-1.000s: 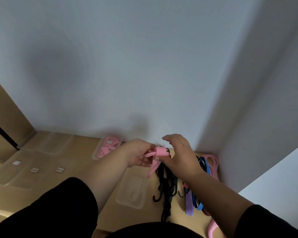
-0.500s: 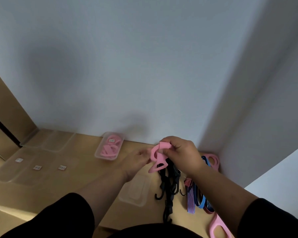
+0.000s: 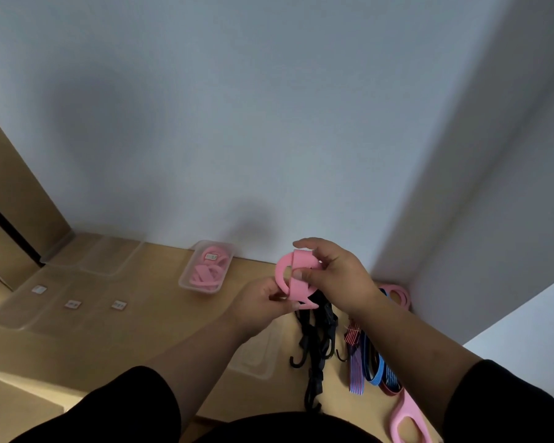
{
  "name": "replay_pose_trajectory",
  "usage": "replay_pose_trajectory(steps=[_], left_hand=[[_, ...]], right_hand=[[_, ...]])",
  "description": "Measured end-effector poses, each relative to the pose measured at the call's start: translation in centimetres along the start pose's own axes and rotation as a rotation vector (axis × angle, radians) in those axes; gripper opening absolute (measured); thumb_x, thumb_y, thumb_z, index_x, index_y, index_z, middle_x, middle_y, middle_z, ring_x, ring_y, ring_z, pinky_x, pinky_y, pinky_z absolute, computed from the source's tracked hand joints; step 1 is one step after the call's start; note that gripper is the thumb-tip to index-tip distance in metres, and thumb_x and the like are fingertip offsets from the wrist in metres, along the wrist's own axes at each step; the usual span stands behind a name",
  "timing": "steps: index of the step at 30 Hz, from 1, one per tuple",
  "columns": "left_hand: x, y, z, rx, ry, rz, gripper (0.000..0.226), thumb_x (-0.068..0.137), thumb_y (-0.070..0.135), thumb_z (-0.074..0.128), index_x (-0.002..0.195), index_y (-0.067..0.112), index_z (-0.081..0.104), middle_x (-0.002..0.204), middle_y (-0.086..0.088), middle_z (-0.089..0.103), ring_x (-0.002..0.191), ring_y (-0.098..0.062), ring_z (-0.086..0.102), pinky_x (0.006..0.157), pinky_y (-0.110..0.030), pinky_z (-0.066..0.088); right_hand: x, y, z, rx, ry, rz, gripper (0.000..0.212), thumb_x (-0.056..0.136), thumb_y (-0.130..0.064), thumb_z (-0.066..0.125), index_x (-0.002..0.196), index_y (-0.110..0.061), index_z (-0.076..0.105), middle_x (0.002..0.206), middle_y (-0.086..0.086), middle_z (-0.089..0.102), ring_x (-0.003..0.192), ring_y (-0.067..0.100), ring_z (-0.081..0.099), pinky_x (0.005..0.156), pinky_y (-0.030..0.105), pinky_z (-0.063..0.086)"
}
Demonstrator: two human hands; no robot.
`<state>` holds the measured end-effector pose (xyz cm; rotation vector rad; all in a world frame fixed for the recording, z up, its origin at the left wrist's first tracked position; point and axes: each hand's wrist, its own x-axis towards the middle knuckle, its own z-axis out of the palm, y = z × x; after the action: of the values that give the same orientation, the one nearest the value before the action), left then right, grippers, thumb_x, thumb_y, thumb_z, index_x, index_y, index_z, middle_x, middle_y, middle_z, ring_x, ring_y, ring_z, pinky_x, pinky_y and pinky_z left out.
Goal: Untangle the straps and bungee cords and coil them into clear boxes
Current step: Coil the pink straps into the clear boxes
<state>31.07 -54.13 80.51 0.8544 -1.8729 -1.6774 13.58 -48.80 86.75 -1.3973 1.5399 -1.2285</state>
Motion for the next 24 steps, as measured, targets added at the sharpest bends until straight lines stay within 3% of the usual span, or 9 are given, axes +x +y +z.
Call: replay_pose_trajectory(steps=[4, 8, 11, 13, 15, 18, 21, 24], left_hand=[[-0.2, 0.3, -0.2, 0.141, 0.11, -0.005, 0.019, 0.079, 0.028, 0.071, 0.097, 0.028, 0.076, 0.096, 0.002, 0.074, 0.094, -0.017, 0.068, 0.091, -0.045, 0.056], [-0.4, 0.9, -0.1, 0.146, 0.154, 0.101, 0.02, 0.077, 0.027, 0.073, 0.088, 0.042, 0.077, 0.089, 0.012, 0.074, 0.083, -0.001, 0.064, 0.078, -0.019, 0.051], [-0.6, 1.3, -0.3, 0.094, 0.136, 0.173, 0.036, 0.08, 0.013, 0.074, 0.088, 0.047, 0.077, 0.09, 0.018, 0.075, 0.084, 0.005, 0.065, 0.074, -0.006, 0.046], [-0.4, 1.1, -0.5, 0.123, 0.107, 0.222, 0.042, 0.081, 0.002, 0.072, 0.089, 0.043, 0.078, 0.096, 0.019, 0.073, 0.091, 0.005, 0.064, 0.077, -0.007, 0.047], [0.0, 0.8, -0.6, 0.188, 0.168, 0.195, 0.035, 0.08, 0.007, 0.076, 0.094, 0.038, 0.078, 0.111, 0.015, 0.067, 0.103, 0.001, 0.059, 0.087, -0.019, 0.048], [0.5, 0.2, -0.7, 0.21, 0.237, 0.11, 0.031, 0.077, 0.014, 0.081, 0.098, 0.036, 0.078, 0.127, 0.01, 0.054, 0.118, 0.001, 0.052, 0.101, -0.029, 0.047], [0.5, 0.2, -0.8, 0.104, 0.17, 0.082, 0.025, 0.077, 0.017, 0.078, 0.098, 0.033, 0.078, 0.131, 0.017, 0.061, 0.126, 0.003, 0.052, 0.103, -0.026, 0.045], [0.4, 0.3, -0.9, 0.024, 0.121, 0.014, 0.025, 0.079, 0.022, 0.074, 0.102, 0.029, 0.076, 0.113, 0.006, 0.073, 0.11, -0.009, 0.066, 0.093, -0.03, 0.051]], right_hand=[[0.5, 0.4, -0.3, 0.132, 0.048, 0.109, 0.04, 0.085, -0.006, 0.078, 0.108, -0.038, 0.075, 0.105, -0.012, 0.07, 0.086, 0.01, 0.07, 0.072, 0.026, 0.058], [0.9, 1.0, -0.5, 0.221, -0.014, 0.32, 0.027, 0.088, -0.008, 0.077, 0.111, -0.02, 0.075, 0.108, 0.007, 0.074, 0.092, 0.02, 0.074, 0.082, 0.034, 0.061], [0.9, 1.4, -0.6, 0.094, -0.095, 0.331, 0.014, 0.091, -0.022, 0.074, 0.104, -0.028, 0.078, 0.099, -0.006, 0.078, 0.093, 0.009, 0.074, 0.084, 0.029, 0.059], [0.6, 1.0, -0.4, -0.025, -0.143, 0.298, 0.018, 0.095, -0.03, 0.068, 0.088, -0.043, 0.079, 0.093, -0.018, 0.077, 0.086, -0.002, 0.071, 0.078, 0.02, 0.05], [0.7, 0.9, -0.5, -0.119, -0.156, 0.268, 0.029, 0.099, -0.032, 0.062, 0.082, -0.051, 0.077, 0.088, -0.024, 0.073, 0.08, -0.005, 0.067, 0.077, 0.021, 0.047], [0.8, 1.1, -0.5, -0.251, -0.205, 0.259, 0.03, 0.104, -0.04, 0.051, 0.09, -0.036, 0.078, 0.076, -0.016, 0.071, 0.067, 0.001, 0.061, 0.069, 0.025, 0.045], [0.8, 1.4, 0.0, -0.252, -0.213, 0.254, 0.034, 0.106, -0.041, 0.044, 0.097, -0.023, 0.071, 0.087, -0.003, 0.07, 0.078, 0.013, 0.059, 0.076, 0.034, 0.046], [0.7, 1.6, 0.1, -0.221, -0.186, 0.261, 0.048, 0.105, -0.048, 0.042, 0.089, -0.009, 0.064, 0.079, 0.004, 0.062, 0.074, 0.021, 0.054, 0.077, 0.036, 0.044]])
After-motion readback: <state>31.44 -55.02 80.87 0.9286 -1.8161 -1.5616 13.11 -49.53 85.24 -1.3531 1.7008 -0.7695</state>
